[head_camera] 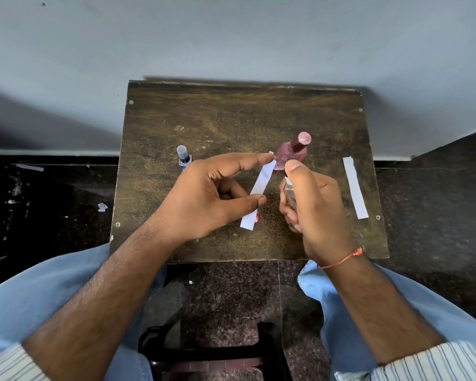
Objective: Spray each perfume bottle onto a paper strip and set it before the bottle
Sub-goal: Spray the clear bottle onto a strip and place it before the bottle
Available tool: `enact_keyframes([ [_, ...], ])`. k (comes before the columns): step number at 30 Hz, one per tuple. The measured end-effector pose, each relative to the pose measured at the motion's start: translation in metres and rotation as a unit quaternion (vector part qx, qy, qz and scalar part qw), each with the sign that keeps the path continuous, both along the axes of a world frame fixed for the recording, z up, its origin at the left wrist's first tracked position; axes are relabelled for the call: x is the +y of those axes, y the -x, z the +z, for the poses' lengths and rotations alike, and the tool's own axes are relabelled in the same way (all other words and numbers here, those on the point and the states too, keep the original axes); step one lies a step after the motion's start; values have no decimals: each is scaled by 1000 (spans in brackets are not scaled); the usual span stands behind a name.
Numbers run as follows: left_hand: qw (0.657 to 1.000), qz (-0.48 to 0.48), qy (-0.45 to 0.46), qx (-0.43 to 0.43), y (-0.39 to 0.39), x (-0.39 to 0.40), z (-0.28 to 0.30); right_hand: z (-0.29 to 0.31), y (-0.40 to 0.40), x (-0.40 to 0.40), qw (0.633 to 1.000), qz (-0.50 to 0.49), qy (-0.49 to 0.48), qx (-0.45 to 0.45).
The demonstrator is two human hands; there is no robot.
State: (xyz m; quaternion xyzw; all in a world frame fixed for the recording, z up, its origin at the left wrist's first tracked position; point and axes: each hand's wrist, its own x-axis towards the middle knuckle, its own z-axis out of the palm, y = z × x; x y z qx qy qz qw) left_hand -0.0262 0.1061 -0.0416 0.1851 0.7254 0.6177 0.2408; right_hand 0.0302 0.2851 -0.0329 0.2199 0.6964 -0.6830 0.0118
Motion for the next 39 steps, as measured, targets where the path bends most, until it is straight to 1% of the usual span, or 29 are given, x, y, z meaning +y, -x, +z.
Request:
enact_keyframes([
  [5,1000,-1,6,-1,0,0,1,0,1,-1,1000,8,11,-7],
  [10,1000,10,4,-3,1,-1,1,-1,1,-1,1000,9,-11,-8],
  [16,1000,7,5,-7,1,-1,2,-2,2,0,1000,-5,0,-20],
  [23,1000,15,5,-6,1,-2,0,-1,2,1,1000,-2,12,-21],
  [28,1000,14,-1,-8,1,-1,0,-1,3,3,999,-2,28,-39],
  [32,1000,13,-4,-9,1,-1,0,1,2,2,999,13,22,-32],
  [39,1000,14,1,2,1,-2,0,-1,3,5,999,8,18,-29],
])
